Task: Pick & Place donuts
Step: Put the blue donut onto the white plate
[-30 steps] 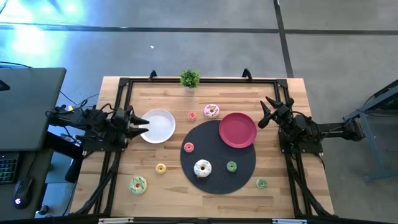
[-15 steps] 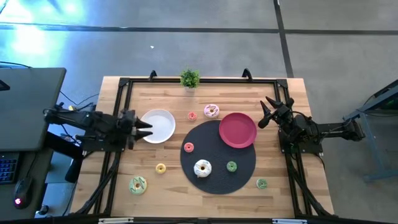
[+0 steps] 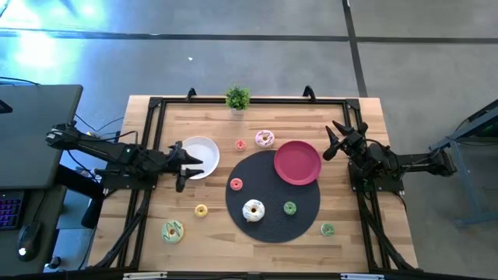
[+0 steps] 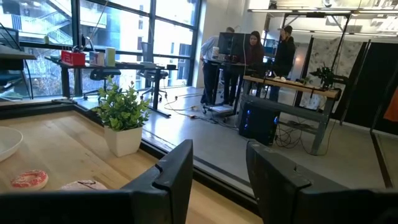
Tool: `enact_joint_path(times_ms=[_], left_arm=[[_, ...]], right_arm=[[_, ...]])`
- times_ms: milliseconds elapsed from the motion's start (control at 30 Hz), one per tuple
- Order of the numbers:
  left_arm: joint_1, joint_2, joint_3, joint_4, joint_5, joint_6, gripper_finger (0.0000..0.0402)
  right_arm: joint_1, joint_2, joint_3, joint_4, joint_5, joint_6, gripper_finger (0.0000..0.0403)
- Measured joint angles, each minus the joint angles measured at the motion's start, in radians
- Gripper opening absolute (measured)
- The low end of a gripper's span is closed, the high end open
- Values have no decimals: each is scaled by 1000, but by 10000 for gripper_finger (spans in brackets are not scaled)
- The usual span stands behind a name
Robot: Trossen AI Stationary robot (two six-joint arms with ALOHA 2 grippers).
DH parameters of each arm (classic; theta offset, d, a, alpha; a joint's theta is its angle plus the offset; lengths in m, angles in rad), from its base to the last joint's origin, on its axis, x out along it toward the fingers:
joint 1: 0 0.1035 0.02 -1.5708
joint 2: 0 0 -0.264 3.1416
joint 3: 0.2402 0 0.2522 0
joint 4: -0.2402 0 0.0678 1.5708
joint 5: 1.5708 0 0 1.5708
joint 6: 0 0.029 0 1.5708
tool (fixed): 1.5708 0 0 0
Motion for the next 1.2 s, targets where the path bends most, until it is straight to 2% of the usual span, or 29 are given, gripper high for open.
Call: enact_joint_path(times_ms=[67, 167, 300, 433, 533, 700, 933, 1067, 1200], left_arm=[[0, 1, 3, -9, 10, 2, 168], [0, -2, 39, -93, 102, 5, 168], [0, 2, 107, -234, 307, 51, 168], [-1, 24, 136, -262, 515, 25, 168], [-24, 53, 137, -299, 622, -7, 163], [-108, 136, 137, -386, 650, -79, 133], [-243, 292, 137, -345, 618, -238, 99], [-282, 377, 137, -339, 628, -341, 108], [-331, 442, 137, -341, 653, -368, 139]], right_arm=[[0, 0, 0, -1, -1, 11, 139], [0, 0, 0, -2, -22, 108, 139], [0, 0, 0, -1, -51, 179, 139], [0, 0, 0, -2, -39, 152, 139], [0, 0, 0, -2, -47, 179, 139], [0, 0, 0, -2, -48, 184, 139], [0, 0, 0, 3, -55, 125, 139], [0, 0, 0, 6, -95, 125, 139], [0, 0, 0, 9, -131, 142, 139]])
